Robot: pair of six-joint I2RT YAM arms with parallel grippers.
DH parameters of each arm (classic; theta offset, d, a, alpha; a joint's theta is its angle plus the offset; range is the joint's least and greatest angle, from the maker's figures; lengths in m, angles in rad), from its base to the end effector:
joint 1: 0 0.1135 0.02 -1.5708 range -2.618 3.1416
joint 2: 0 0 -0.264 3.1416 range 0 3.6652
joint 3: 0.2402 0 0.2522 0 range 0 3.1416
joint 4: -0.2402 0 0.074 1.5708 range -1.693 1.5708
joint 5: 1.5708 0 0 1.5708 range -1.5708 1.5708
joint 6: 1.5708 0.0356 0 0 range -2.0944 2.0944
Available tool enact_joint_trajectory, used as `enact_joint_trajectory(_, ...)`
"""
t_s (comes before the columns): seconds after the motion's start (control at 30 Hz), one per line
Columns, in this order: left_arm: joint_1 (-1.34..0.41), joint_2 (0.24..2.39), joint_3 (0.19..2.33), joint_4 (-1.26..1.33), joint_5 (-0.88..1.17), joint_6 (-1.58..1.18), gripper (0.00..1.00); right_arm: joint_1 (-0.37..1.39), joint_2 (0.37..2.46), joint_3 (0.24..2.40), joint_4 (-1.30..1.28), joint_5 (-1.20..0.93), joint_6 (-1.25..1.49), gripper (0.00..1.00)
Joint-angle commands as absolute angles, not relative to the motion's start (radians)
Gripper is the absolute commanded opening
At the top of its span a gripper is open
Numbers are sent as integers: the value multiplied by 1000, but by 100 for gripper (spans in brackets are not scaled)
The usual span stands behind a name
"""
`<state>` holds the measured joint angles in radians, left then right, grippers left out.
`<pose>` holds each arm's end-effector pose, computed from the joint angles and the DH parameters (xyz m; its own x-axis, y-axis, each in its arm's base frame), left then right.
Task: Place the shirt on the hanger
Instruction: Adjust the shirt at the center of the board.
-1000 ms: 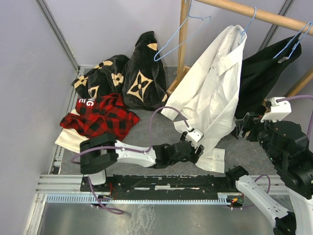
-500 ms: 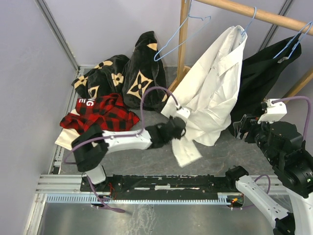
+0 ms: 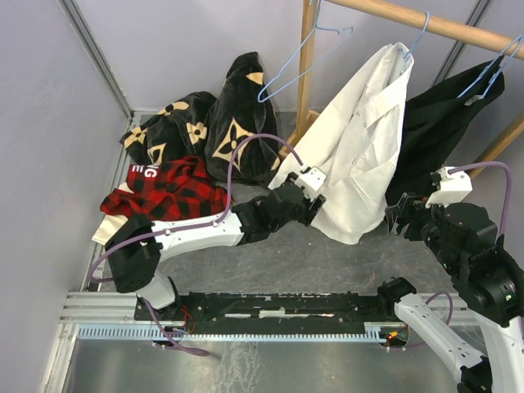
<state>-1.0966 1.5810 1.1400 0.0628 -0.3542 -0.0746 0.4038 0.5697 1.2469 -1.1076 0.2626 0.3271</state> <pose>0.1798 -0.3232 0.2875 -0.2194 0.2743 -0.9363 0.6728 0.7375 0.0585 0.0492 0.0110 0.4109 -0.4155 0.1599 -0.8954 -0.0306 0.9814 0.1894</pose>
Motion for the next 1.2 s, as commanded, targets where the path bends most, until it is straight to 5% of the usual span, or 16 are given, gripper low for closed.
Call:
enact_joint_trajectory(0.0,-1098,1603,1025,166,-287,-134,78,401,561,1251,-1086,271,320,73)
enact_joint_trajectory(0.37,-1098,1637,885,267,-258,-128,84,401,555,1196,-1059,229,324,73)
enact_joint_trajectory(1.17,-1084,2002,1128,221,-324,-98,77,402,497,1202,-1121,276,289,74)
